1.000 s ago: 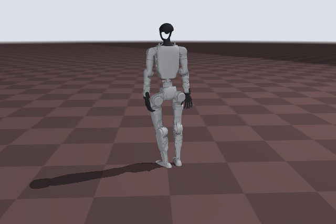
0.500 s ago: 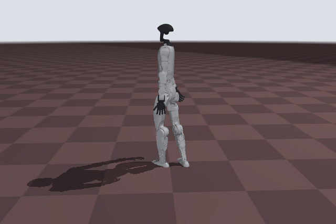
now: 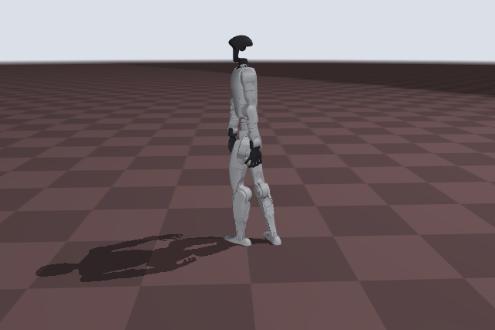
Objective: In place motions
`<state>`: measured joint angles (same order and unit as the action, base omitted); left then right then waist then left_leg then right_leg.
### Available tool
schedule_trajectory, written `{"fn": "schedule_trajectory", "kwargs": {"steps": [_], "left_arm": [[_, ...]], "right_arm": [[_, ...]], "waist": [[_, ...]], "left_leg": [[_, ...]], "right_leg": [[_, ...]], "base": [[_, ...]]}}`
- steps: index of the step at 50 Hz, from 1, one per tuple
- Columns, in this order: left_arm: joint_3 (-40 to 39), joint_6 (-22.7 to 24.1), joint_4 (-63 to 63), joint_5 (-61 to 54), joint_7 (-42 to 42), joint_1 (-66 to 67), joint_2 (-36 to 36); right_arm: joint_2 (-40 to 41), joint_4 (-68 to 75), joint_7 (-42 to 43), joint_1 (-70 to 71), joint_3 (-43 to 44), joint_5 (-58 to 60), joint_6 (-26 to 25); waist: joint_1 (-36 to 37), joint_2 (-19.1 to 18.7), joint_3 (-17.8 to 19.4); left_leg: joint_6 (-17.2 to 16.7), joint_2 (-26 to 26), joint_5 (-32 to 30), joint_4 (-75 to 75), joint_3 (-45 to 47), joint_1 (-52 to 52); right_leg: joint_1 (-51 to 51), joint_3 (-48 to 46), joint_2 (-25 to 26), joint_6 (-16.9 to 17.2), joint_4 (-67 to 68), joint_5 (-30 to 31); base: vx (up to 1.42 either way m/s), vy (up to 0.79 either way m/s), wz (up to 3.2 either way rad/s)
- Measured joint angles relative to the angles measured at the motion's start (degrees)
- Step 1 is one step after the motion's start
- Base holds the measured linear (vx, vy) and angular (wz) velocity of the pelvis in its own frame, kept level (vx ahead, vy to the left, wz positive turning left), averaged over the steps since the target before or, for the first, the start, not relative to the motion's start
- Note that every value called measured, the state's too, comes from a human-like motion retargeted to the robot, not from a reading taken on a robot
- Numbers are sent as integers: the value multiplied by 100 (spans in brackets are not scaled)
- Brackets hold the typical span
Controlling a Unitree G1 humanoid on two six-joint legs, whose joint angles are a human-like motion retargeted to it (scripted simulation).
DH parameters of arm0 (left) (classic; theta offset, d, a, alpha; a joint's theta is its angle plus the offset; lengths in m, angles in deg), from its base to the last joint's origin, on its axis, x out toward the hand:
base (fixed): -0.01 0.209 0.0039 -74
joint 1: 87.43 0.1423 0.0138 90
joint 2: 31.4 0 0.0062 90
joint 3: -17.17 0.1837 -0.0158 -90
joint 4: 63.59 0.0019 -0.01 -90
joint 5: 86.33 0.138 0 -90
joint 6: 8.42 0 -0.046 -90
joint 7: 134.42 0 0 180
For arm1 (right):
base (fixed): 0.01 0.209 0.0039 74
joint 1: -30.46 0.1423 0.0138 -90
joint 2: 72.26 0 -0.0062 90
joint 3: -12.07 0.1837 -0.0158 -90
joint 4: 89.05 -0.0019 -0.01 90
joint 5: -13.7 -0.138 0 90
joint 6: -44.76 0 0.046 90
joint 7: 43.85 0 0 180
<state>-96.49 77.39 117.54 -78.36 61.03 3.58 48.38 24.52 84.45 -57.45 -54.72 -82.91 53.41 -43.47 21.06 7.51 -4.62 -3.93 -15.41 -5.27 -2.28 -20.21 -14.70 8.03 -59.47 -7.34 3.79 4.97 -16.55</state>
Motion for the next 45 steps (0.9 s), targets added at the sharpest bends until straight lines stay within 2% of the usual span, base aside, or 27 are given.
{"fn": "schedule_trajectory", "kwargs": {"steps": [3, 8, 12, 15, 20, 32, 40, 45], "left_arm": [[130, 34, -7, -7, -28, -115, -72], [310, 15, 165, 28, -111, -252, -72], [445, -21, 261, 62, -254, -265, 21], [563, -47, 275, 146, -297, -219, 127], [623, -58, 246, 234, -267, -71, 291], [778, -122, -2, 306, -293, -101, 543], [738, -34, -403, 68, -23, -303, 377], [939, 16, -602, 52, 35, -446, 323]], "right_arm": [[-44, 158, -10, -118, -113, 272, -115], [-92, 426, -252, -264, -234, 452, -336], [-124, 486, -317, -362, -160, 263, -333], [-148, 433, -361, -417, -66, 27, -309], [-174, 330, -437, -412, -19, -350, -262], [-173, 391, -257, -308, 29, -857, -216], [-164, 901, -4, -424, 159, -1220, -316], [-136, 1247, -55, -601, 282, -1528, -390]], "waist": [[-124, -46, -31], [159, -147, -99], [-126, -219, -108], [-875, -286, -140], [-1361, -408, -117], [-2217, -631, -98], [-2986, -978, -44], [-3134, -1060, 35]], "left_leg": [[56, 63, 83, 25, 101, 57], [514, 150, 229, -184, 944, -65], [718, 263, 404, -265, 1147, 44], [678, 362, 590, -278, 879, 231], [815, 625, 911, -352, 1560, 460], [719, 1341, 1311, 39, 3710, 1125], [640, 1640, 1420, 164, 4401, 1285], [618, 1681, 1468, 200, 4709, 1398]], "right_leg": [[-47, 194, -3, -36, 40, 14], [-382, 1389, 53, -243, 222, 49], [-565, 2040, 88, -369, 264, 153], [-587, 2083, 79, -402, 202, 256], [-777, 3060, 245, -540, 71, 552], [-1338, 4519, 660, -621, -84, 1180], [-1604, 4979, 939, -556, -48, 1355], [-1656, 5169, 1000, -532, -27, 1409]], "base": [[3, 0, -63], [8, -1, -197], [7, -5, -136], [6, -8, -38], [5, -11, -161], [-6, -11, -171], [-8, 0, -84], [-3, 3, -55]]}}
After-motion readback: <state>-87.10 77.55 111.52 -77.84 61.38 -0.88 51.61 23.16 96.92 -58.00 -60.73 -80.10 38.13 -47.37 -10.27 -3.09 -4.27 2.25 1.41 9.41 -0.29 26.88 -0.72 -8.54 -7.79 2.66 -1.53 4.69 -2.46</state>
